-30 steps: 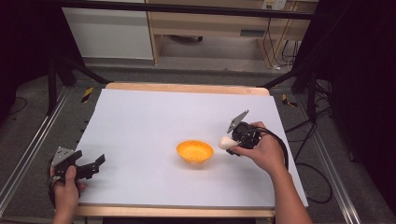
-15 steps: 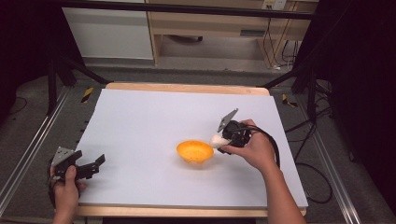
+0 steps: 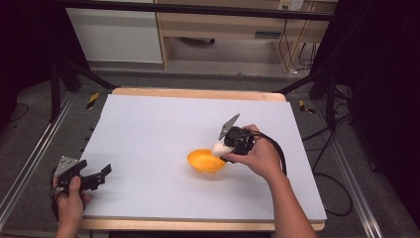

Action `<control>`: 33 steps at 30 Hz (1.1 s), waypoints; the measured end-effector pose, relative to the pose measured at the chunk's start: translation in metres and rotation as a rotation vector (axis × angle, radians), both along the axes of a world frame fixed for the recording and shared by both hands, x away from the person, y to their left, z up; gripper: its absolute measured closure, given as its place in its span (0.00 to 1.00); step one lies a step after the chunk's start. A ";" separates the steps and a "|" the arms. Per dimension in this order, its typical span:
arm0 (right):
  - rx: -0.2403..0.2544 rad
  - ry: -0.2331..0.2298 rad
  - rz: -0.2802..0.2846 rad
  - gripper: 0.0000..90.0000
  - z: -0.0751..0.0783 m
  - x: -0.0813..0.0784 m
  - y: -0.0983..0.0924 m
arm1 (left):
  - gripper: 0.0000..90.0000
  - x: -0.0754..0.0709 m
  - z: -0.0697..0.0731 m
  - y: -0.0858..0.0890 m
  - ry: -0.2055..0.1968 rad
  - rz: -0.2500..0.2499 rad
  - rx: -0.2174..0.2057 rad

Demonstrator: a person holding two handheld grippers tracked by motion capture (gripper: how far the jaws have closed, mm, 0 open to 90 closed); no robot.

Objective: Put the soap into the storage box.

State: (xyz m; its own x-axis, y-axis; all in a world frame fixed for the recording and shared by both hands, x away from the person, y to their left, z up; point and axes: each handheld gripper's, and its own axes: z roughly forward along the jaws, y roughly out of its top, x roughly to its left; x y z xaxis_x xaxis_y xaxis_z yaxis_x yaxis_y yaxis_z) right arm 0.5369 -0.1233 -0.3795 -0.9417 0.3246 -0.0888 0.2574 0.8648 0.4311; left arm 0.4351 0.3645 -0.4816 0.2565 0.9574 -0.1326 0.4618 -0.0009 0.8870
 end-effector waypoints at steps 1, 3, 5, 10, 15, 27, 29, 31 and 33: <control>0.000 0.000 0.000 0.55 0.000 0.000 0.000 | 0.01 0.000 0.000 0.000 0.000 0.000 0.000; 0.002 0.001 0.010 0.55 0.001 0.001 0.005 | 0.01 0.000 0.000 0.000 0.000 0.000 -0.001; 0.005 0.001 0.011 0.55 0.001 0.001 0.007 | 0.01 0.000 0.000 0.000 0.000 0.000 -0.001; -0.001 0.010 0.022 0.55 -0.001 0.002 0.015 | 0.01 0.000 0.000 0.000 -0.002 0.000 -0.005; -0.008 0.005 0.046 0.55 -0.002 0.003 0.020 | 0.01 0.000 0.000 0.000 0.000 -0.001 -0.001; -0.010 0.010 0.082 0.55 -0.006 0.005 0.040 | 0.01 0.000 0.000 0.000 -0.001 -0.001 -0.007; -0.017 0.008 0.083 0.55 -0.006 0.005 0.042 | 0.01 0.000 0.000 0.000 -0.001 -0.001 -0.008; -0.018 0.012 0.087 0.55 -0.008 0.005 0.045 | 0.01 0.000 0.000 0.000 -0.001 -0.001 -0.007; -0.019 0.013 0.089 0.55 -0.009 0.005 0.047 | 0.01 0.000 0.000 0.000 -0.001 -0.001 -0.008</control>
State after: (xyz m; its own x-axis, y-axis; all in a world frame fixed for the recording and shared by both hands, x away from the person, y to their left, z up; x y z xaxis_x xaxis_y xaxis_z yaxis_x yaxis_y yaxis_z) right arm 0.5421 -0.0762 -0.3882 -0.9679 0.2374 -0.0822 0.1840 0.8926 0.4117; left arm 0.4353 0.3646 -0.4817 0.2577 0.9561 -0.1396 0.4608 0.0054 0.8875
